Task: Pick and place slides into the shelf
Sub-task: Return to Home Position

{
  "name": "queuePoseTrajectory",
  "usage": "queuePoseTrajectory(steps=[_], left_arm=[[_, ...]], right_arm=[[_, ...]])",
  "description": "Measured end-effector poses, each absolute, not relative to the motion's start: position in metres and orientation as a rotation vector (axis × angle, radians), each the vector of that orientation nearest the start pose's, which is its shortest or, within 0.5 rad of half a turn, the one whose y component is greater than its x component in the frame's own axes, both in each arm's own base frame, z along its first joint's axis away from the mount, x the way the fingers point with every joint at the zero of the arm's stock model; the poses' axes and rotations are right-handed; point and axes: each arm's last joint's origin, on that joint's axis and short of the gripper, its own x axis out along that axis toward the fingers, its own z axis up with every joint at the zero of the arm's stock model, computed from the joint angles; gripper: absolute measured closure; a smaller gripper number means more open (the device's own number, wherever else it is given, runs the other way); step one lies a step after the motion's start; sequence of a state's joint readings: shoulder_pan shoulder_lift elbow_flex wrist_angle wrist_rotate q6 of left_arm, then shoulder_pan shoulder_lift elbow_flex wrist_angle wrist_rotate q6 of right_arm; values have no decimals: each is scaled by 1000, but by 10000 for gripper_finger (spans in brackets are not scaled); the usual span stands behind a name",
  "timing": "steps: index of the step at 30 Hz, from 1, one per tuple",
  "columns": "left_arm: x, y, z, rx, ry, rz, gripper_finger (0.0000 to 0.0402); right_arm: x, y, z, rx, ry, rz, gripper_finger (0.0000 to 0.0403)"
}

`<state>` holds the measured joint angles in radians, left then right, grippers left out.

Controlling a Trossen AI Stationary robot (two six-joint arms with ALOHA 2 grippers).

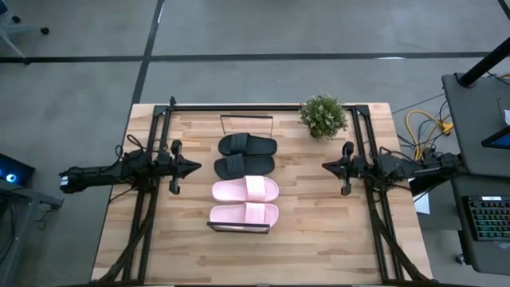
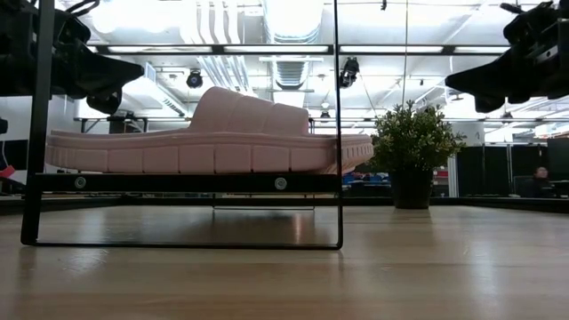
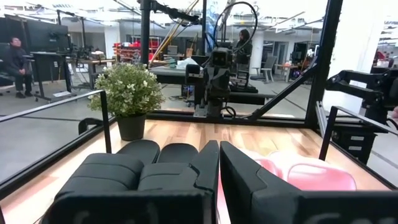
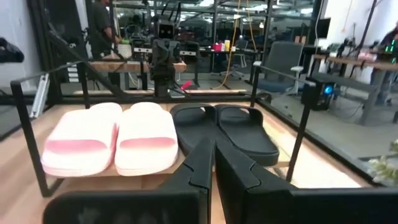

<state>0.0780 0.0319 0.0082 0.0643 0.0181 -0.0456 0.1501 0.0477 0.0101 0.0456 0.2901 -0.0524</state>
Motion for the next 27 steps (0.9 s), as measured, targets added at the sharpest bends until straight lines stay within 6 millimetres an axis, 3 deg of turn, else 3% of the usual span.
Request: queuePoseTrajectory(steps=[12, 27], left_arm=[[99, 7, 169, -43, -38, 59, 402], [99, 7, 169, -44, -35, 58, 402]], right_arm=[[99, 7, 167, 182, -19, -138, 394], [99, 7, 167, 184, -19, -138, 394]])
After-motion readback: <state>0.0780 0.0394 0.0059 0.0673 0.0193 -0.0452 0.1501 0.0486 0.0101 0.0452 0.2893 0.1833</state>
